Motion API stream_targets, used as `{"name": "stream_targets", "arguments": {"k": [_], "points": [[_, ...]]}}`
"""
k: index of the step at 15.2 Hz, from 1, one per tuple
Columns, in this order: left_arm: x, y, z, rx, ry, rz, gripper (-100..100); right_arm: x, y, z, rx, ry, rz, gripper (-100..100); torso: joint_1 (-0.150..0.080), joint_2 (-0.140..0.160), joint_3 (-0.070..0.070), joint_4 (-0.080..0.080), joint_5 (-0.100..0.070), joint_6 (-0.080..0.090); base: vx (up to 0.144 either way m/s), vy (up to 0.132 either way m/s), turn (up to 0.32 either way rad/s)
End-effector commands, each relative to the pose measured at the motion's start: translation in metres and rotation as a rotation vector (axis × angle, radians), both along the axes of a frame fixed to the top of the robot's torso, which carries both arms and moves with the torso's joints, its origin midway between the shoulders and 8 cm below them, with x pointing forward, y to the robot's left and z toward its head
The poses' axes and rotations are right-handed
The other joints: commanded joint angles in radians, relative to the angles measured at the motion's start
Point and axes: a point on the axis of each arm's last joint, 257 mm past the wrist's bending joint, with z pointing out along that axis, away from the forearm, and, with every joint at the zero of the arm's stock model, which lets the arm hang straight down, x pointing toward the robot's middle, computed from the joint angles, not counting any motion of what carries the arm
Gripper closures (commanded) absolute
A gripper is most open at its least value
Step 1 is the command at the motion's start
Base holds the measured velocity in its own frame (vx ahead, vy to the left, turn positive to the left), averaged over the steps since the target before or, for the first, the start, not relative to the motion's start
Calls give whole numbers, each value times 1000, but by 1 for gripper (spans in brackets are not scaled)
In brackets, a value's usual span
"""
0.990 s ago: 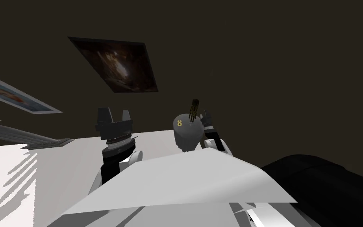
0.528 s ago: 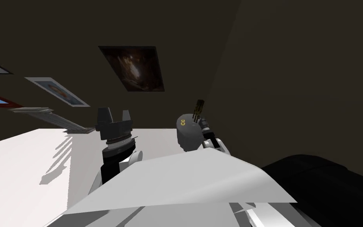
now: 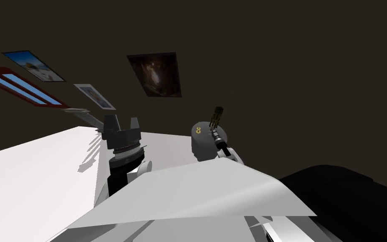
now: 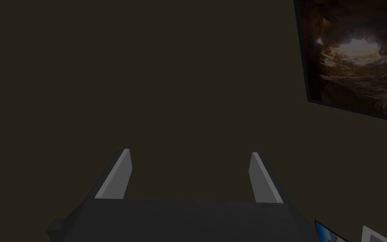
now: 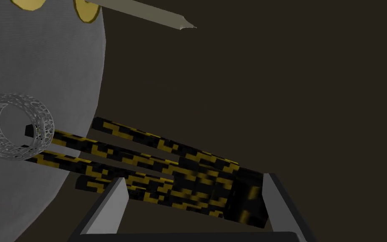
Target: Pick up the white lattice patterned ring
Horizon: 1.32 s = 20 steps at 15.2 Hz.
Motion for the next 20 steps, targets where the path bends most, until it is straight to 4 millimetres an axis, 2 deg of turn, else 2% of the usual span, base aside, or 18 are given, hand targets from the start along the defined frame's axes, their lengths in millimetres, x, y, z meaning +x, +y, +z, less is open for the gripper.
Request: {"name": "stream_targets", "arguments": {"k": [1, 3, 4, 6, 7, 9, 10, 11, 13, 15, 16, 17, 20], "points": [[0, 0, 0, 0, 0, 0, 0, 1, -8, -25, -38, 70, -19, -100, 0, 0, 0, 0, 0, 0, -28, -10, 270], [0, 0, 0, 0, 0, 0, 0, 0, -19, -54, -94, 149, -38, -100, -1, 0, 0, 0, 0, 0, -31, -18, 293], [0, 0, 0, 0, 0, 0, 0, 0, -19, -55, -94, 154, -40, -100, -1, 0, 0, 0, 0, 1, -20, -18, 72], [0, 0, 0, 0, 0, 0, 0, -3, -33, -84, -154, 238, -65, -100, -1, 0, 0, 0, 0, 0, -30, -11, 224], [0, 0, 0, 0, 0, 0, 0, -3, -33, -85, -154, 239, -65, -100, -1, 0, 0, 0, 0, 0, -21, -16, 139], [0, 0, 0, 0, 0, 0, 0, -9, -49, -113, -217, 325, -92, -100, -1, 0, 0, 0, 0, 0, -25, -13, 277], [0, 0, 0, 0, 0, 0, 0, -9, -49, -113, -217, 325, -92, -100, -1, 0, 0, 0, 0, 0, -22, -15, 89], [0, 0, 0, 0, 0, 0, 0, -12, -61, -131, -271, 381, -107, -100, -1, 0, 0, 0, 0, 1, -24, -14, 258], [0, 0, 0, 0, 0, 0, 0, -17, -67, -140, -283, 410, -122, -100, -1, 0, 0, 0, 0, 0, -21, -18, 194], [0, 0, 0, 0, 0, 0, 0, -26, -86, -164, -351, 493, -153, -100, -1, 0, 0, 0, 0, 0, -27, -17, 257], [0, 0, 0, 0, 0, 0, 0, -27, -87, -165, -351, 495, -154, -100, -1, 0, 0, 0, 0, 0, -21, -18, 117], [0, 0, 0, 0, 0, 0, 0, -32, -100, -177, -407, 544, -172, -100, -1, 0, 0, 0, 0, 1, -27, -21, 247], [0, 0, 0, 0, 0, 0, 0, -39, -107, -187, -422, 578, -188, -100, -2, 0, 0, 0, 0, 1, -17, -20, 142]]}}
